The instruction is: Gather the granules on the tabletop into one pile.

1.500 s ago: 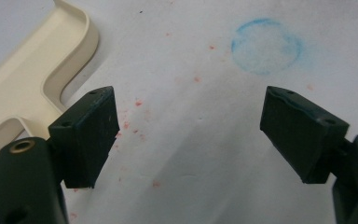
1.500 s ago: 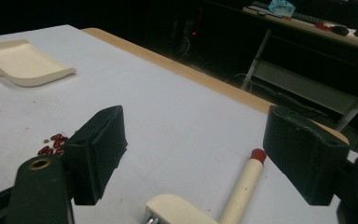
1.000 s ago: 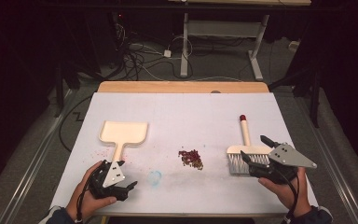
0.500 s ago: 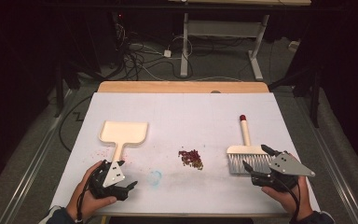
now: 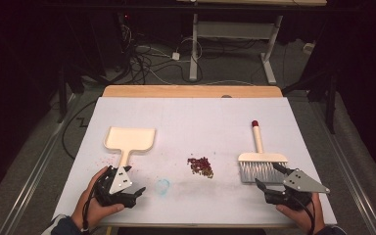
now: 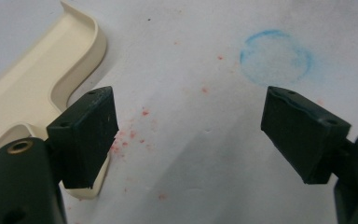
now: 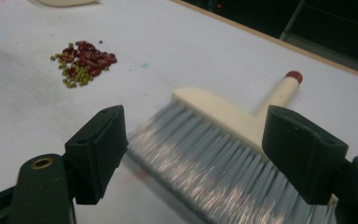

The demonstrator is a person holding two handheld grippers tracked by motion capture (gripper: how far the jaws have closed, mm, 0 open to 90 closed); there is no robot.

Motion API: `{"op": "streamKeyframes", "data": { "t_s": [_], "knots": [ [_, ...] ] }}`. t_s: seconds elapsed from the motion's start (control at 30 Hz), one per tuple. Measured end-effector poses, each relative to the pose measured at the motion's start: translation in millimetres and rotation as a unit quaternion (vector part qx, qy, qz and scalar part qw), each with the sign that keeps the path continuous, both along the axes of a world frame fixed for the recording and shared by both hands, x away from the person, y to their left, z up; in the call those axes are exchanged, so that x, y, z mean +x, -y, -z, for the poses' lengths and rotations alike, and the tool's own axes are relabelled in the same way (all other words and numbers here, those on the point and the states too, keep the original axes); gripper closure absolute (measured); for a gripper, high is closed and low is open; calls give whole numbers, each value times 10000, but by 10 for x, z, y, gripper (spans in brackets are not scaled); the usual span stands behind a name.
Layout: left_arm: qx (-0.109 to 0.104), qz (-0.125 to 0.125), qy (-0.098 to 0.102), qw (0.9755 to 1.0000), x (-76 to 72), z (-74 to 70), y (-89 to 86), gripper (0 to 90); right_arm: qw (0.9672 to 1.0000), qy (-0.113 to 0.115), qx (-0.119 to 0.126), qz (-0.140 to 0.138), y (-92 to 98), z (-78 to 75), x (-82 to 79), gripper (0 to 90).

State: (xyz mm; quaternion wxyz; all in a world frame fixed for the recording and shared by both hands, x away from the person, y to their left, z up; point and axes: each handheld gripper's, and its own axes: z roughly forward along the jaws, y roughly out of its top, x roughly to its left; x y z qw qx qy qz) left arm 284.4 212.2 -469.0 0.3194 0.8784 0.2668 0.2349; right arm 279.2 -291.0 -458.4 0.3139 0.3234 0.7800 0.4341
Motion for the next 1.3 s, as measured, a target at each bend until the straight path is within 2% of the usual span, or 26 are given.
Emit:
{"op": "streamKeyframes", "data": {
  "t_s": [0.13,0.23,0.47,1.3],
  "knots": [
    [15,-18,19,10000,-13,-6,-5,166,9999,-58,-93,3,15,49,-43,227],
    [-68,-21,40,10000,-23,-16,7,165,10000,56,-51,30,28,9,-60,227],
    [-20,86,28,10000,-8,-8,19,166,9997,174,-102,124,24,-44,-124,226],
    [50,92,27,9999,11,5,16,166,9997,197,-137,80,10,-55,-108,226]
  ]
}}
